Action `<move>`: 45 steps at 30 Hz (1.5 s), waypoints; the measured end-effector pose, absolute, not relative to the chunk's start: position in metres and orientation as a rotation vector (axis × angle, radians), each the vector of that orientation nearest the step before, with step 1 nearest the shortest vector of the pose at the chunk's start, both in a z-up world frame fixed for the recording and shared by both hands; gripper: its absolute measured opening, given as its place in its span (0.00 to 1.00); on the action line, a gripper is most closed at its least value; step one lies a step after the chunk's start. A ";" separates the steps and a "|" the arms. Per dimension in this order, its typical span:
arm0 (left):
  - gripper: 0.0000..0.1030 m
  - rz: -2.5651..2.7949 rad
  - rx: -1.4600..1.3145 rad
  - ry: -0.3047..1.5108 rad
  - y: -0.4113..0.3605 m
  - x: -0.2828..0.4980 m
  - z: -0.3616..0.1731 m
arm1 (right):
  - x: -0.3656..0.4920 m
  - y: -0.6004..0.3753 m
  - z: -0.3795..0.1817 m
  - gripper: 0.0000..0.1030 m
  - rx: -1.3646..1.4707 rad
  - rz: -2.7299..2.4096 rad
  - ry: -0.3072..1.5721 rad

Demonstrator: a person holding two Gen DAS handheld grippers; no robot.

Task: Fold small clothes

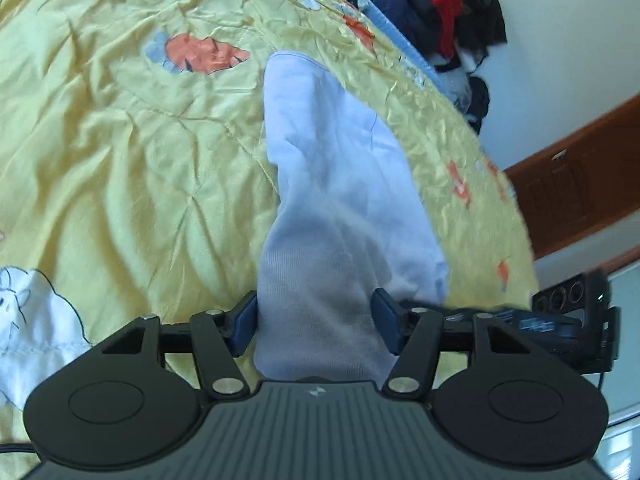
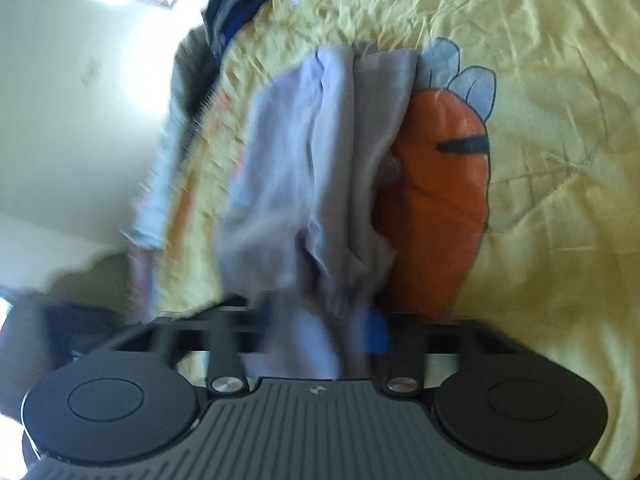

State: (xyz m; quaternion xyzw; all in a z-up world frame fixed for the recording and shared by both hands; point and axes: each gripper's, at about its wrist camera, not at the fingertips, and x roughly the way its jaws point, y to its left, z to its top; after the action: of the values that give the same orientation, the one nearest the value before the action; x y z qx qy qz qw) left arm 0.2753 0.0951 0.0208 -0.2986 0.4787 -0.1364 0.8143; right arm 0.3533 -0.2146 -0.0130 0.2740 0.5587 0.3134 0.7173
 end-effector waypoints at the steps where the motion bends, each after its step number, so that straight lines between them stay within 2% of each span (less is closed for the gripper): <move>1: 0.47 -0.283 -0.634 1.045 0.096 0.276 0.024 | 0.355 -0.216 -0.012 0.24 0.616 0.697 1.244; 4: 0.44 -0.301 -0.593 1.055 0.095 0.272 0.038 | 0.356 -0.222 -0.001 0.21 0.599 0.698 1.228; 6: 0.45 -0.283 -0.568 1.079 0.089 0.271 0.028 | 0.355 -0.222 -0.006 0.20 0.583 0.680 1.239; 7: 0.46 -0.282 -0.577 1.068 0.090 0.271 0.024 | 0.355 -0.222 -0.013 0.25 0.581 0.669 1.241; 9: 0.48 -0.272 -0.618 1.047 0.092 0.269 0.021 | 0.353 -0.227 -0.018 0.28 0.631 0.664 1.235; 10: 0.52 -0.266 -0.618 1.040 0.093 0.266 0.023 | 0.354 -0.231 -0.019 0.35 0.667 0.657 1.244; 11: 0.54 -0.248 -0.601 1.025 0.094 0.261 0.028 | 0.353 -0.237 -0.017 0.38 0.696 0.642 1.246; 12: 0.55 -0.216 -0.560 0.998 0.096 0.255 0.036 | 0.352 -0.244 -0.011 0.39 0.707 0.622 1.225; 15: 0.56 -0.148 -0.330 0.812 0.085 0.232 0.072 | 0.354 -0.263 0.018 0.41 0.720 0.582 1.081; 17: 0.59 -0.164 -0.175 0.707 0.062 0.225 0.088 | 0.366 -0.260 0.033 0.47 0.777 0.633 1.035; 19: 0.70 -0.214 -0.022 0.620 0.032 0.225 0.091 | 0.388 -0.239 0.039 0.62 0.814 0.711 1.049; 21: 0.71 -0.220 0.115 0.606 0.006 0.233 0.078 | 0.411 -0.212 0.035 0.69 0.819 0.756 1.085; 24: 0.71 -0.207 0.139 0.743 -0.006 0.257 0.046 | 0.442 -0.182 0.008 0.66 0.781 0.690 1.186; 25: 0.72 -0.198 0.118 0.766 -0.004 0.260 0.037 | 0.447 -0.179 -0.002 0.59 0.757 0.651 1.199; 27: 0.73 -0.200 0.032 0.747 0.009 0.258 0.029 | 0.453 -0.187 -0.018 0.33 0.817 0.638 1.186; 28: 0.73 -0.204 -0.023 0.753 0.016 0.259 0.026 | 0.453 -0.195 -0.025 0.27 0.876 0.602 1.204; 30: 0.76 -0.204 -0.031 0.733 0.017 0.258 0.022 | 0.454 -0.200 -0.033 0.07 0.876 0.593 1.223; 31: 0.77 -0.200 -0.013 0.718 0.015 0.257 0.022 | 0.452 -0.199 -0.032 0.04 0.839 0.585 1.220; 32: 0.77 -0.194 0.002 0.714 0.013 0.256 0.024 | 0.449 -0.197 -0.028 0.04 0.813 0.582 1.211; 33: 0.76 -0.186 0.008 0.711 0.011 0.254 0.027 | 0.442 -0.198 -0.022 0.12 0.795 0.571 1.206; 34: 0.74 -0.178 0.007 0.703 0.011 0.250 0.033 | 0.434 -0.199 -0.013 0.25 0.788 0.585 1.186; 35: 0.74 -0.180 0.009 0.679 0.012 0.246 0.039 | 0.423 -0.202 -0.002 0.46 0.783 0.600 1.153; 36: 0.75 -0.197 0.025 0.644 0.010 0.237 0.043 | 0.413 -0.204 0.009 0.61 0.791 0.628 1.112; 37: 0.75 -0.215 0.054 0.618 0.009 0.232 0.047 | 0.403 -0.204 0.016 0.69 0.806 0.666 1.083; 40: 0.75 -0.261 0.141 0.636 -0.003 0.228 0.041 | 0.373 -0.205 0.016 0.70 0.802 0.749 1.115; 41: 0.75 -0.260 0.161 0.652 -0.007 0.229 0.035 | 0.365 -0.205 0.010 0.66 0.786 0.744 1.135; 42: 0.76 -0.252 0.185 0.650 -0.011 0.229 0.029 | 0.359 -0.206 0.001 0.54 0.768 0.735 1.159; 43: 0.78 -0.245 0.211 0.634 -0.014 0.227 0.025 | 0.353 -0.210 -0.009 0.31 0.761 0.717 1.158; 45: 0.80 -0.237 0.205 0.619 -0.015 0.227 0.021 | 0.348 -0.225 -0.024 0.15 0.829 0.658 1.170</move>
State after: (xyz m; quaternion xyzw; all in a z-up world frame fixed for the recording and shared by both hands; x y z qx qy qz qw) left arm 0.2267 -0.0147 0.0210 0.1005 0.3032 -0.1161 0.9405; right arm 0.3476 -0.2255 -0.0236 0.3728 0.5264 0.2959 0.7046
